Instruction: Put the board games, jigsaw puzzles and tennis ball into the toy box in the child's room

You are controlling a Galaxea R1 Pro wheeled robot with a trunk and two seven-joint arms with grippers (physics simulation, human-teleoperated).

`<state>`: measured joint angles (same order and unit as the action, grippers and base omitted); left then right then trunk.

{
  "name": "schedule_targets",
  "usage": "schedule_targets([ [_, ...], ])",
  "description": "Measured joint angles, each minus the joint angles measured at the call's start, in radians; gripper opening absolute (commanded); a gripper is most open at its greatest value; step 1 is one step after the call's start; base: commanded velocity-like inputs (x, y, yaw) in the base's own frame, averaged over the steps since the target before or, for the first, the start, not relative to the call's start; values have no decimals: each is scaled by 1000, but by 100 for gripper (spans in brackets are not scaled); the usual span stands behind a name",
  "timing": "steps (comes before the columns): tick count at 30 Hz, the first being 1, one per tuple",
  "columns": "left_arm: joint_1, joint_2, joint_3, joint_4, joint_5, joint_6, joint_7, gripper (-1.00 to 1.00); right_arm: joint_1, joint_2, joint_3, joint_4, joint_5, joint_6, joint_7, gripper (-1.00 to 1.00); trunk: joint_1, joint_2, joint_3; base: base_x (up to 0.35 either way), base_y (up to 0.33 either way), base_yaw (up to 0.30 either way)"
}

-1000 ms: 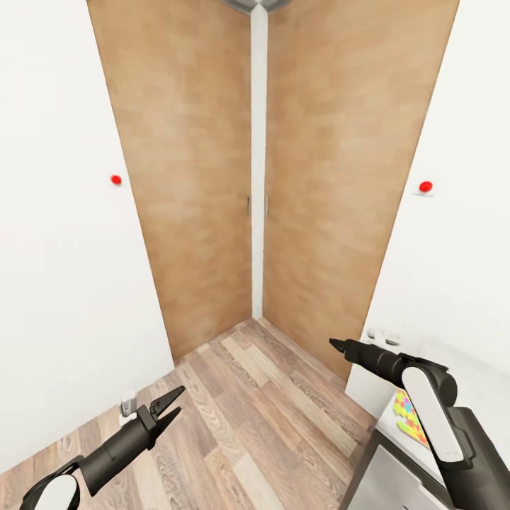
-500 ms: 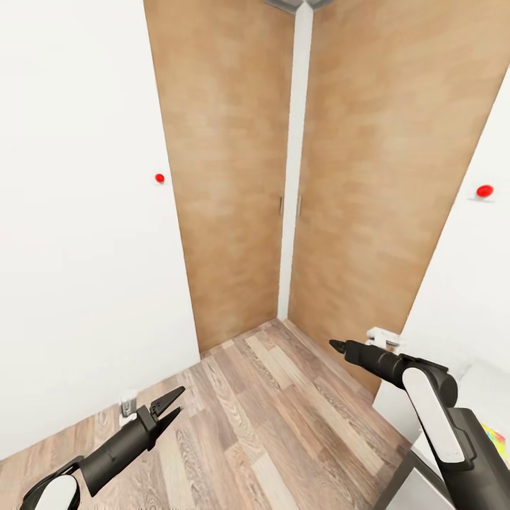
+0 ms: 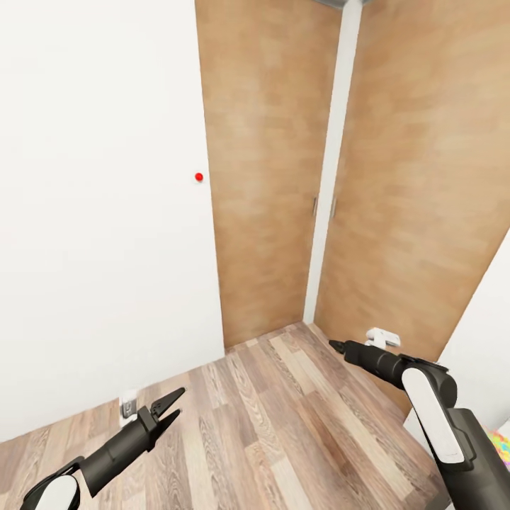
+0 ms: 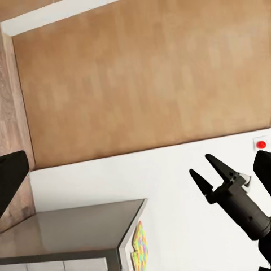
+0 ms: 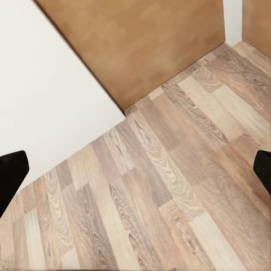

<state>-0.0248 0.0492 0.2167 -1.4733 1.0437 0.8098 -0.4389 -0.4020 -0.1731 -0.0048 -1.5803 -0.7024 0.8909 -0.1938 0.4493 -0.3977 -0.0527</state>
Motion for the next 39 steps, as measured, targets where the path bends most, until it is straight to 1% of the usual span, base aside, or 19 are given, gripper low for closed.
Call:
schedule_targets([
  [8,0,0,0,0,0,-1,38,100,1,0,0,0,0,0,0,100,0,0,0,0,0,292],
  [13,0,0,0,0,0,-1,47,100,1,-1,0,0,0,0,0,100,0,0,0,0,0,292],
  [27,-1,0,0,1,-5,-1,53,100,1,1,2,0,0,0,1,100,0,0,-3,0,0,292],
  [39,-1,0,2,4,-4,-1,43,100,1,0,7,0,0,0,1,100,0,0,-7,0,0,292],
])
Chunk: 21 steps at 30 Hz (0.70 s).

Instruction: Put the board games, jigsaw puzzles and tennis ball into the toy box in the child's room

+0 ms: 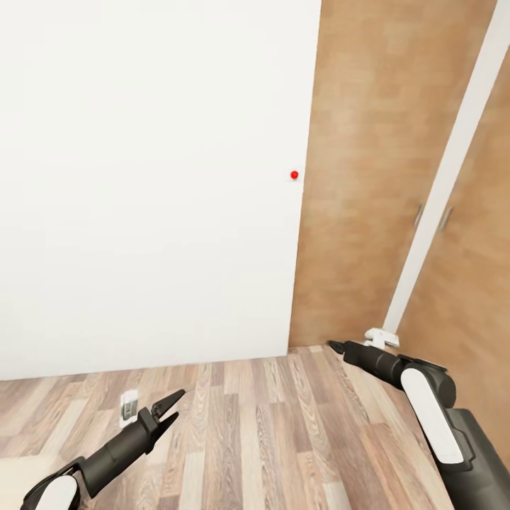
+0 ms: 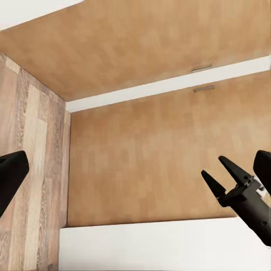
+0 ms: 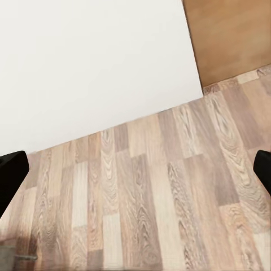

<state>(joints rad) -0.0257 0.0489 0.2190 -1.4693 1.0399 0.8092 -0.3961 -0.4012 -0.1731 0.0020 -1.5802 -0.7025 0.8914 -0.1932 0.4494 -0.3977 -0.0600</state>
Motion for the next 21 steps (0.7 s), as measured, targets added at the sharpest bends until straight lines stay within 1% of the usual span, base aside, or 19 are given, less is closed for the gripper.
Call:
schedule_targets([
  [6,1,0,0,1,0,0,-1,100,0,0,9,0,0,1,0,100,0,0,-2,0,0,284],
  [10,1,0,0,1,-1,0,-3,100,0,0,12,0,0,1,0,100,0,0,-4,12,-29,189],
  [14,2,0,0,1,-1,-1,-6,100,2,1,15,0,-1,0,-1,100,0,0,-4,76,-115,103],
  [17,3,1,0,1,-2,-1,-7,100,2,0,19,4,0,0,-1,100,0,0,-4,165,-189,43],
  [18,6,1,1,1,-2,-9,-9,100,3,-1,34,17,-1,0,-1,100,0,0,-4,221,-210,16],
  [21,9,1,2,0,-2,-15,-9,100,3,-2,48,20,0,-1,1,100,0,0,-4,241,-197,11],
])
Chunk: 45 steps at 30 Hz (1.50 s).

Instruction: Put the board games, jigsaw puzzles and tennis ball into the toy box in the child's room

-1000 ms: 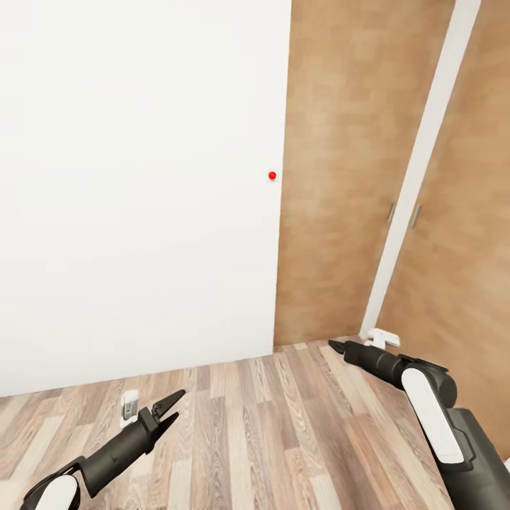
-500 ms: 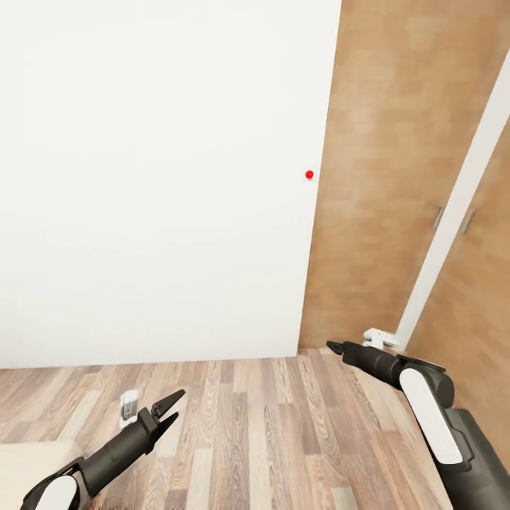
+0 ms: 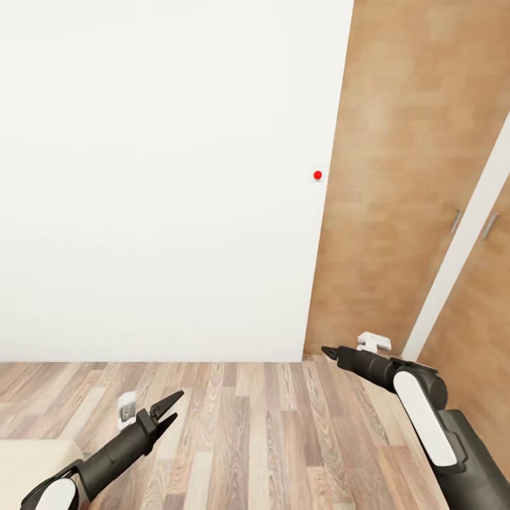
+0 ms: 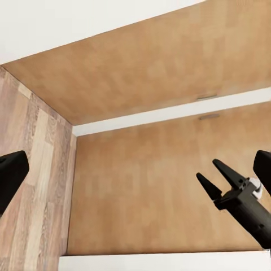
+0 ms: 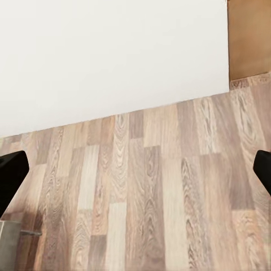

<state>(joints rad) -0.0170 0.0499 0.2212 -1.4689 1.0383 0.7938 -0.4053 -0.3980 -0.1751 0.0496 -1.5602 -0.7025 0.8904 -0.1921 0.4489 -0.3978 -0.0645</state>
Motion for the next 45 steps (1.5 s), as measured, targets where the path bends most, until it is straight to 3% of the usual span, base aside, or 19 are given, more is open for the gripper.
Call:
schedule_targets([
  [18,3,1,4,1,-2,-7,1,100,-1,3,37,-9,0,2,2,100,0,0,0,290,-137,49],
  [45,3,0,7,8,-1,-20,5,100,-3,4,49,-10,0,5,-2,100,0,0,0,307,-54,268],
])
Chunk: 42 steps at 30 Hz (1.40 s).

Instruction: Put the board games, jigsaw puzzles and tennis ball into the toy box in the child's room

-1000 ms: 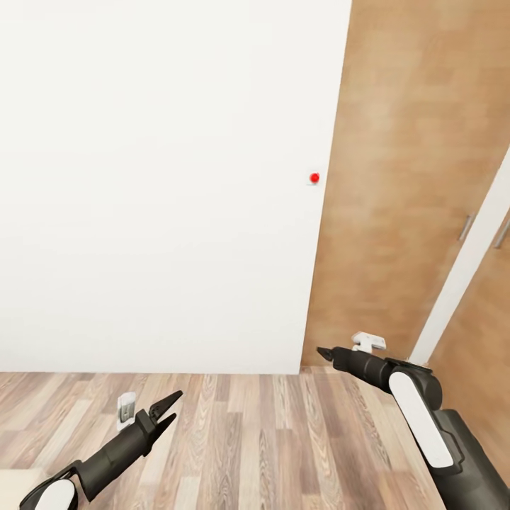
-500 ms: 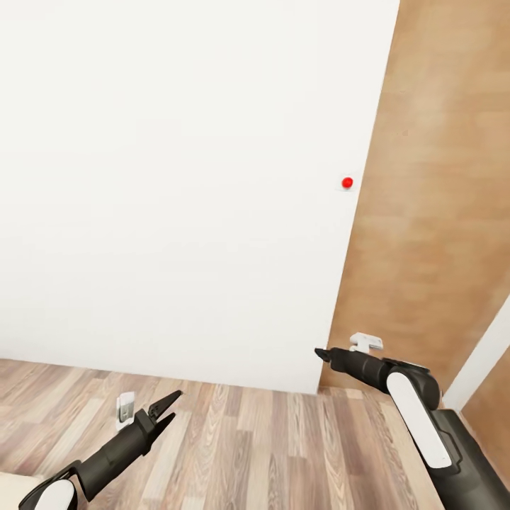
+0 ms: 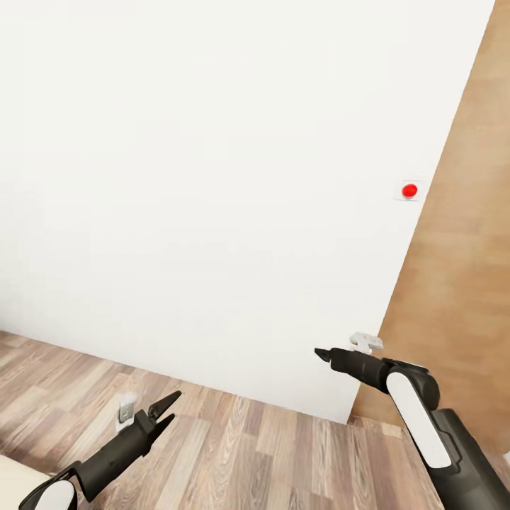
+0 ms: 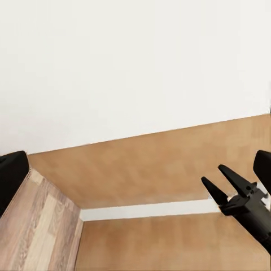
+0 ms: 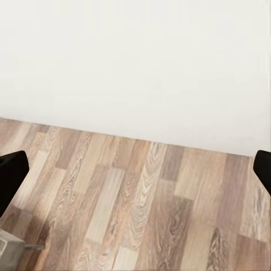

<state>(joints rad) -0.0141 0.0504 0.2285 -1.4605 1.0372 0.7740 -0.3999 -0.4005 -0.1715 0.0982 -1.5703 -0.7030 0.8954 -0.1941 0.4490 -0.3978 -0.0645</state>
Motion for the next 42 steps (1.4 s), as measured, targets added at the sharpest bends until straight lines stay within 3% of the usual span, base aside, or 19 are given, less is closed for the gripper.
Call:
schedule_targets([
  [7,0,-1,4,6,4,1,8,100,0,0,0,1,0,0,-1,100,0,0,0,103,-3,294],
  [16,0,-5,44,6,16,5,10,100,-1,1,1,2,0,0,-1,100,0,0,0,24,-1,295],
  [24,0,-6,54,-1,19,10,22,100,-1,1,1,1,0,0,-1,100,0,0,0,6,0,295],
  [28,0,-7,56,-3,21,12,76,100,-1,1,1,2,0,0,-1,100,0,0,0,2,0,295],
  [31,-3,-8,51,-8,23,12,163,100,-1,0,2,2,0,0,-1,100,0,0,0,1,0,295],
  [35,-7,-14,44,-12,24,12,224,100,-1,0,2,2,0,0,-1,100,0,0,0,1,0,296],
  [38,-11,-22,29,-17,22,11,278,100,-1,0,2,2,0,0,-1,100,0,0,0,0,0,296],
  [39,-16,-29,8,-20,20,10,324,100,-1,0,2,2,0,0,-1,100,0,0,0,0,0,296],
  [42,-27,-35,-26,-24,13,9,388,100,-1,-1,2,2,0,0,-1,100,0,0,0,0,0,296],
])
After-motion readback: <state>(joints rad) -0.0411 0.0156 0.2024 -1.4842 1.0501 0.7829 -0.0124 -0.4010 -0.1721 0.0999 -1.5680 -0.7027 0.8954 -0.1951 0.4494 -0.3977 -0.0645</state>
